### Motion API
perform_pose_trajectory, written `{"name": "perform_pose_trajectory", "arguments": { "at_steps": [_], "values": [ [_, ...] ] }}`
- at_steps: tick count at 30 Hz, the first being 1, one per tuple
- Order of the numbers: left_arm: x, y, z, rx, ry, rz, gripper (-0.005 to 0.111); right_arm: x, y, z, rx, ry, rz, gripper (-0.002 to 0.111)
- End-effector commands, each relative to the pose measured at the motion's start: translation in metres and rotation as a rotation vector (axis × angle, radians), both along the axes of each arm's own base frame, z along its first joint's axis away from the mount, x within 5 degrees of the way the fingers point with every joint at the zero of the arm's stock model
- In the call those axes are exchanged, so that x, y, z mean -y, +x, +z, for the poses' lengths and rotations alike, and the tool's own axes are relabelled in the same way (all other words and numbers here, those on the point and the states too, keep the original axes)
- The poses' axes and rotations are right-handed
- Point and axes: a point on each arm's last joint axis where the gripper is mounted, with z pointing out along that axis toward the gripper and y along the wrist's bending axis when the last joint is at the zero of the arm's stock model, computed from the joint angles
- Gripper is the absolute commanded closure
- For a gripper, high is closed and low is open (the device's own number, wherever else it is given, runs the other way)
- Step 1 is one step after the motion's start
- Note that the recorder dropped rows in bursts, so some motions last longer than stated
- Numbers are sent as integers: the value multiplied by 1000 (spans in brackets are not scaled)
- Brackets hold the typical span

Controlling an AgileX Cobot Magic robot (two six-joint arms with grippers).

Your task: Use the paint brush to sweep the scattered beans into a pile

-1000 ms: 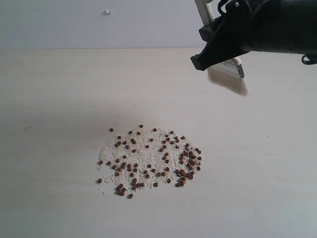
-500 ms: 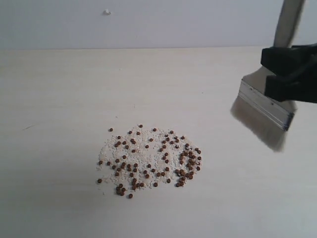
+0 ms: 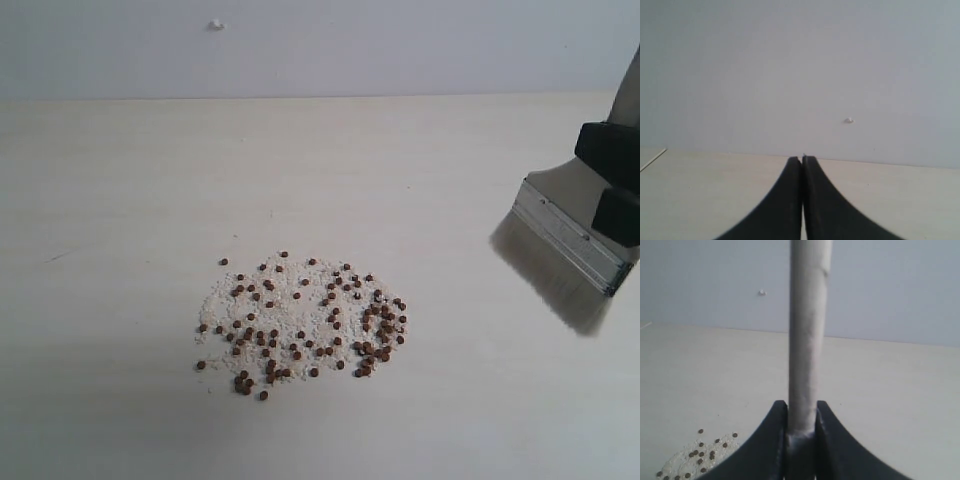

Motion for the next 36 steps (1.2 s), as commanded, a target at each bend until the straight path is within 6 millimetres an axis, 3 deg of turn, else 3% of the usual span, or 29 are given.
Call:
{"name": "perform_pose_trajectory", "arguments": {
  "at_steps": [1, 3, 9, 13, 17, 20, 25, 30, 36],
  "values": [
    [0, 0, -1, 0, -7, -1, 107, 1, 0, 1, 45, -67, 12, 108],
    [0, 0, -1, 0, -7, -1, 107, 3, 1, 5, 101, -94, -6, 108],
    [0, 0, -1, 0, -7, -1, 107, -3, -1, 10, 320, 103, 41, 108],
    [1, 0, 0, 2, -7, -8, 107, 5, 0, -12, 360, 2, -28, 108],
    [2, -1, 0, 5, -6, -25, 107, 26, 0, -44, 329, -63, -239, 108],
    [2, -1, 0, 6, -6, -26, 107, 33, 3, -55, 280, -159, -309, 108],
    [2, -1, 0, 6, -6, -26, 107, 36, 8, -68, 171, -164, -373, 108],
    [2, -1, 0, 6, -6, -26, 107, 23, 20, -66, 189, -259, -277, 108],
    [2, -1, 0, 6, -6, -26, 107, -19, 58, -59, 181, -431, 5, 108]
  ]
}}
